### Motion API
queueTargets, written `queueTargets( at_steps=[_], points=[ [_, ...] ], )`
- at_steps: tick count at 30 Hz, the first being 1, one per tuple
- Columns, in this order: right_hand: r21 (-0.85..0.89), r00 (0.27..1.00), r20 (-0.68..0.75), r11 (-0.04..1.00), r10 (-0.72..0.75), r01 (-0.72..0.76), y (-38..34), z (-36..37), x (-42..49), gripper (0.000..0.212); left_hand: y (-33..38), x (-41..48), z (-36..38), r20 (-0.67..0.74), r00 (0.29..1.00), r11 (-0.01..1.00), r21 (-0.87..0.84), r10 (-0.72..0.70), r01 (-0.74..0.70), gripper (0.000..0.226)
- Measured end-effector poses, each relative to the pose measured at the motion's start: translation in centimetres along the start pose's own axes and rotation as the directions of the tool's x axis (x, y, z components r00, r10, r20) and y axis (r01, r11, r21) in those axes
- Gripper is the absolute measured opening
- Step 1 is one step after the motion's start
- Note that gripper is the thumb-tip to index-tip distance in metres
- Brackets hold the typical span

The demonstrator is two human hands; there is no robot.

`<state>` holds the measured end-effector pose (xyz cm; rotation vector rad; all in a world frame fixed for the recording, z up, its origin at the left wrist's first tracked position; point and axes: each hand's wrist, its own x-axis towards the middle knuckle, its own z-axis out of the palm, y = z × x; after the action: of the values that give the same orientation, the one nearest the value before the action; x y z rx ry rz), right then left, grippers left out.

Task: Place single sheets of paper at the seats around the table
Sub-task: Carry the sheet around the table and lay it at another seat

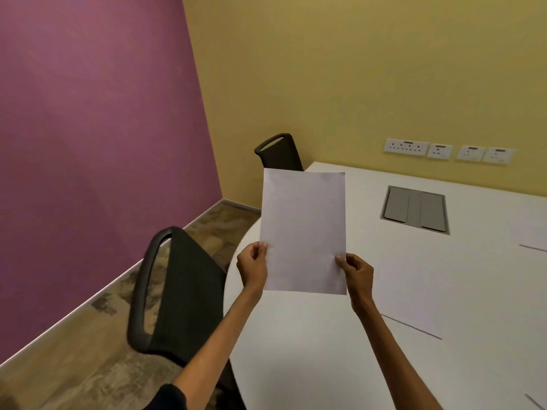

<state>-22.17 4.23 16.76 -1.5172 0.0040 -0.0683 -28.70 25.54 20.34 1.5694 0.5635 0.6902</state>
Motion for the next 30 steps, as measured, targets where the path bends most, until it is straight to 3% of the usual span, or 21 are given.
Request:
queueTargets(
  at_steps=[16,22,30],
  points=[
    [0.068,0.976,0.21,0.997,-0.058,0.045,-2.0,19.0,-19.6,0.017,1.1,-3.9,-28.5,-0.264,0.964,0.998,-0.048,0.014,-0.028,0.019],
    [0.053,0.947,0.307,0.995,-0.098,0.086,-2.8,26.5,-20.6,0.005,-0.1,-0.2,-34.6,-0.34,0.94,0.997,-0.079,-0.019,-0.009,0.024],
    [0.062,0.927,0.352,0.992,-0.129,0.114,-0.1,37.5,-17.4,0.003,-2.9,9.2,-39.9,-0.371,0.929,0.999,-0.037,0.004,-0.019,0.037]
  ],
)
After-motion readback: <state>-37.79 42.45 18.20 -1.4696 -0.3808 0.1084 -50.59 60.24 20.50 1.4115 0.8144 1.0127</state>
